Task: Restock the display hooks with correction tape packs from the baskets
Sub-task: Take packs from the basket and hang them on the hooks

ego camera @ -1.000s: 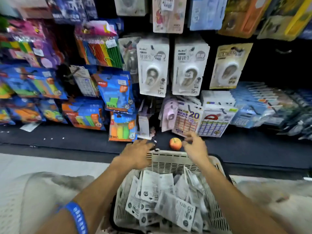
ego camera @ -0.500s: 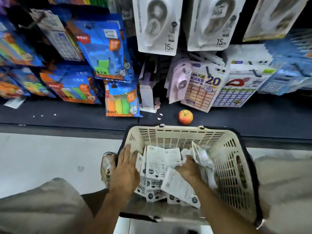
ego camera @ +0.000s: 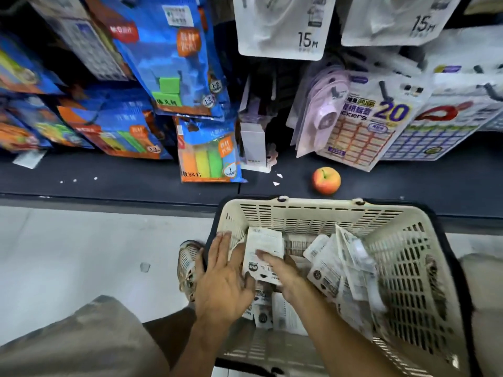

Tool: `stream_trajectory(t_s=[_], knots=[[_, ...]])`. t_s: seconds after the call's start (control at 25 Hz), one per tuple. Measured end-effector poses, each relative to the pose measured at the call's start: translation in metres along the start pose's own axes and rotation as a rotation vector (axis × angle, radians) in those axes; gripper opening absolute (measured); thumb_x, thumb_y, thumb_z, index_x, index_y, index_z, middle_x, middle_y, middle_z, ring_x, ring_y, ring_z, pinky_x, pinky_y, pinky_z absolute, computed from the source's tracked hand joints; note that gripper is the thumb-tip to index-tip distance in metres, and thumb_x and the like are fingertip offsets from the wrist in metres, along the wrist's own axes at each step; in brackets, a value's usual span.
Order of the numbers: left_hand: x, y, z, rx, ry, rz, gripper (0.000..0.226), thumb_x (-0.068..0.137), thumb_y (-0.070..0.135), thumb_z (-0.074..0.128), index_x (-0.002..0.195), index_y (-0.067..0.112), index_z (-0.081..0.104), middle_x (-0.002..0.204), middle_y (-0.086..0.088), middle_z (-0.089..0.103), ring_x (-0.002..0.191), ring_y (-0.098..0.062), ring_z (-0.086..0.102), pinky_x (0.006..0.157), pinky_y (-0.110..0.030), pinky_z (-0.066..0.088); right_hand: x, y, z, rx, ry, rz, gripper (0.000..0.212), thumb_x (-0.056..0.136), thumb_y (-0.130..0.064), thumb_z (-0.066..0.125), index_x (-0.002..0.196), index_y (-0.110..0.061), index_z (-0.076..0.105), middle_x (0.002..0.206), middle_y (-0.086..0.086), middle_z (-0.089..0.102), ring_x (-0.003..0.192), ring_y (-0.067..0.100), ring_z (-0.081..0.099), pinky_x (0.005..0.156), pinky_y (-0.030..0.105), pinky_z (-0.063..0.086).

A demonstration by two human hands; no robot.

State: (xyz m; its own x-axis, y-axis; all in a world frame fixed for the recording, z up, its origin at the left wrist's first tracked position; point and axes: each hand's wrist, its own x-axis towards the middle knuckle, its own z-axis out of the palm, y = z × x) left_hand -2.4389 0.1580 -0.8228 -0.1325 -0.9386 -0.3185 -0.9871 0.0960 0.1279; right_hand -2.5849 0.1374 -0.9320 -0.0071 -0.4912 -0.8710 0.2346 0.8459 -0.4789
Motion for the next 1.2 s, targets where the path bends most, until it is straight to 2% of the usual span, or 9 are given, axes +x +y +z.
stream_trajectory(t_s=[0.12, 0.2, 0.36, 0.52, 0.64, 0.72, 0.88, 1.0, 1.2], knots=[[0.0, 0.001, -0.002, 0.002, 0.008, -0.009, 0.075, 0.088, 0.054, 0.041, 0.158, 0.033, 0.022, 0.171, 0.004, 0.0, 0.155, -0.015, -0.015, 0.125, -0.053, -0.003, 0.0, -0.006, 0.007, 0.156, -0.098, 0.124, 0.04, 0.075, -0.026, 0.087, 0.11, -0.013, 0.073, 0.095, 0.01, 0.079, 0.076, 0.024, 0.077, 0.059, 0.034, 0.06], [-0.001, 0.001, -0.002, -0.003, 0.009, -0.011, 0.075, 0.087, 0.055, 0.039, 0.158, 0.035, 0.023, 0.171, 0.005, 0.001, 0.154, -0.013, -0.017, 0.124, -0.051, -0.004, -0.001, -0.009, 0.004, 0.198, -0.124, 0.14, 0.037, 0.078, -0.017, 0.084, 0.112, -0.007, 0.073, 0.096, 0.016, 0.078, 0.072, 0.028, 0.075, 0.051, 0.031, 0.055], [0.003, 0.006, -0.006, -0.116, 0.035, -0.052, 0.069, 0.087, 0.056, 0.043, 0.153, 0.04, 0.031, 0.168, 0.013, 0.015, 0.155, -0.008, -0.006, 0.123, -0.046, -0.004, -0.021, -0.021, -0.023, 0.068, -0.133, 0.054, 0.043, 0.076, -0.008, 0.084, 0.116, -0.006, 0.07, 0.098, 0.015, 0.078, 0.082, 0.031, 0.077, 0.06, 0.036, 0.059], [0.005, 0.023, -0.02, -0.423, 0.121, -0.23, 0.041, 0.095, 0.044, 0.058, 0.135, 0.038, 0.052, 0.147, 0.012, 0.052, 0.144, -0.01, 0.037, 0.123, -0.041, 0.003, -0.068, -0.051, -0.056, -0.128, -0.207, -0.106, 0.061, 0.066, -0.005, 0.088, 0.12, -0.017, 0.063, 0.103, 0.005, 0.079, 0.093, 0.025, 0.076, 0.071, 0.034, 0.059], [-0.002, 0.045, -0.054, -0.924, 0.256, -0.428, 0.012, 0.098, 0.029, 0.061, 0.11, 0.028, 0.063, 0.111, 0.001, 0.072, 0.115, -0.026, 0.063, 0.116, -0.046, 0.031, -0.118, -0.096, -0.071, -0.29, -0.278, -0.244, 0.072, 0.06, -0.008, 0.089, 0.126, -0.015, 0.062, 0.11, 0.005, 0.078, 0.101, 0.025, 0.075, 0.085, 0.037, 0.06], [-0.009, 0.069, -0.093, -1.262, 0.302, -0.458, 0.007, 0.098, 0.024, 0.061, 0.104, 0.024, 0.065, 0.113, -0.006, 0.072, 0.106, -0.026, 0.062, 0.095, -0.039, 0.045, -0.165, -0.137, -0.075, -0.411, -0.339, -0.345, 0.069, 0.062, -0.007, 0.088, 0.126, -0.014, 0.062, 0.115, 0.009, 0.076, 0.107, 0.03, 0.072, 0.096, 0.047, 0.056], [-0.02, 0.111, -0.2, -1.608, 0.152, -0.169, 0.037, 0.1, 0.052, 0.048, 0.119, 0.026, 0.067, 0.121, -0.002, 0.072, 0.113, -0.023, 0.065, 0.099, -0.044, 0.05, -0.276, -0.233, -0.087, -0.588, -0.317, -0.608, 0.063, 0.069, -0.002, 0.088, 0.123, -0.015, 0.06, 0.112, 0.007, 0.077, 0.101, 0.028, 0.074, 0.082, 0.045, 0.062], [-0.034, 0.119, -0.283, -1.618, -0.046, 0.108, 0.068, 0.077, 0.082, 0.034, 0.105, 0.037, 0.076, 0.106, 0.007, 0.079, 0.099, -0.016, 0.075, 0.082, -0.038, 0.056, -0.359, -0.284, -0.102, -0.572, -0.247, -0.884, 0.063, 0.065, -0.011, 0.093, 0.12, -0.02, 0.063, 0.109, 0.003, 0.078, 0.097, 0.026, 0.076, 0.073, 0.037, 0.063], [-0.041, 0.118, -0.329, -1.728, -0.246, 0.196, 0.057, 0.078, 0.074, 0.054, 0.11, 0.034, 0.076, 0.12, -0.009, 0.075, 0.107, -0.033, 0.073, 0.073, -0.046, 0.061, -0.401, -0.277, -0.101, -0.445, -0.149, -1.474, 0.056, 0.063, -0.016, 0.094, 0.105, -0.046, 0.07, 0.104, -0.007, 0.078, 0.095, 0.008, 0.074, 0.071, 0.021, 0.059]])
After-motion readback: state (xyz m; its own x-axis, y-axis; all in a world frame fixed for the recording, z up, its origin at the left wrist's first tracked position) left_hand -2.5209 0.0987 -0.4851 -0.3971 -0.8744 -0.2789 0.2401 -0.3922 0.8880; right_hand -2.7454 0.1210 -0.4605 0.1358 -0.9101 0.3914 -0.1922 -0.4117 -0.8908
